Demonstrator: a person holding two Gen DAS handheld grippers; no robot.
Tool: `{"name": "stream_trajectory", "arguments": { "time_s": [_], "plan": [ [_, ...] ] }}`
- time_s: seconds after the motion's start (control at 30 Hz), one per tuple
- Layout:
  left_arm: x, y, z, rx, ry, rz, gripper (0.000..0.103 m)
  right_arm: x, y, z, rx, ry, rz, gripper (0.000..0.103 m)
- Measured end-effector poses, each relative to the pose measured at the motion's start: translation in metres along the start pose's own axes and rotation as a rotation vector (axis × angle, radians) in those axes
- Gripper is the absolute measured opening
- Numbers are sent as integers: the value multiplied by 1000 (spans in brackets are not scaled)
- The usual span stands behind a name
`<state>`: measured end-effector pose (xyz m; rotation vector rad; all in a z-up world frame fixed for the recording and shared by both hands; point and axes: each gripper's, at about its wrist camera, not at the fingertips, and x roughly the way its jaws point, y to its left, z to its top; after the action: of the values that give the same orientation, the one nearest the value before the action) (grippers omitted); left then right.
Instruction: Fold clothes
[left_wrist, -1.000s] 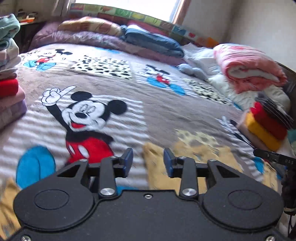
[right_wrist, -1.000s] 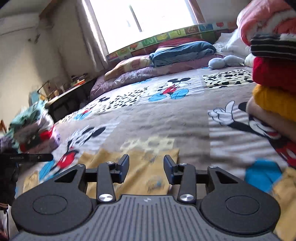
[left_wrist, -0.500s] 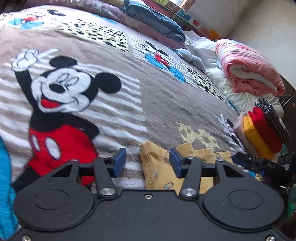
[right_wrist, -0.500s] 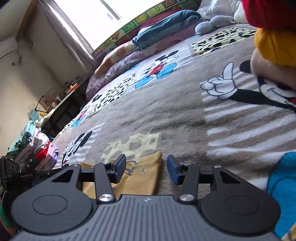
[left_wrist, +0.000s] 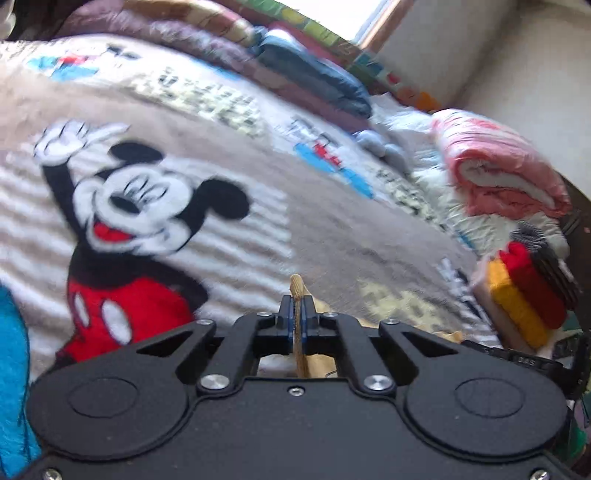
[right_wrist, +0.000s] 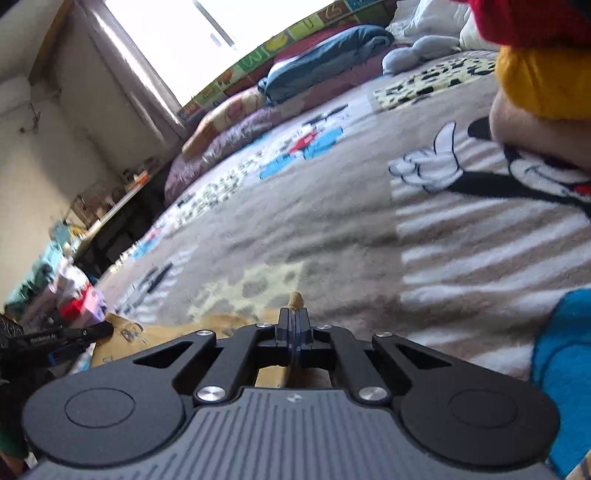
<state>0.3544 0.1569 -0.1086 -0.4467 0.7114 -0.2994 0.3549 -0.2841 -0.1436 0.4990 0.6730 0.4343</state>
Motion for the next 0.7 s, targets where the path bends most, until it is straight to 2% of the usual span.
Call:
{"name": "stream_trajectory", "arguments": {
  "time_s": [0.13,0.5,0.67,0.7],
  "plan": [
    [10,3,-2,2,43,65,3,0,0,-1,-5,-10,-24,4],
    [8,7,-3,-7,52,63,8,-3,-2,-3,7,-49,-80,4],
    [-10,2,6,9,-3,100,10,-7,-11,0,65,-70,-110,3],
    [-14,1,8,12,-14,88,10,-10,-10,0,54,-81,-109,3]
  ]
}}
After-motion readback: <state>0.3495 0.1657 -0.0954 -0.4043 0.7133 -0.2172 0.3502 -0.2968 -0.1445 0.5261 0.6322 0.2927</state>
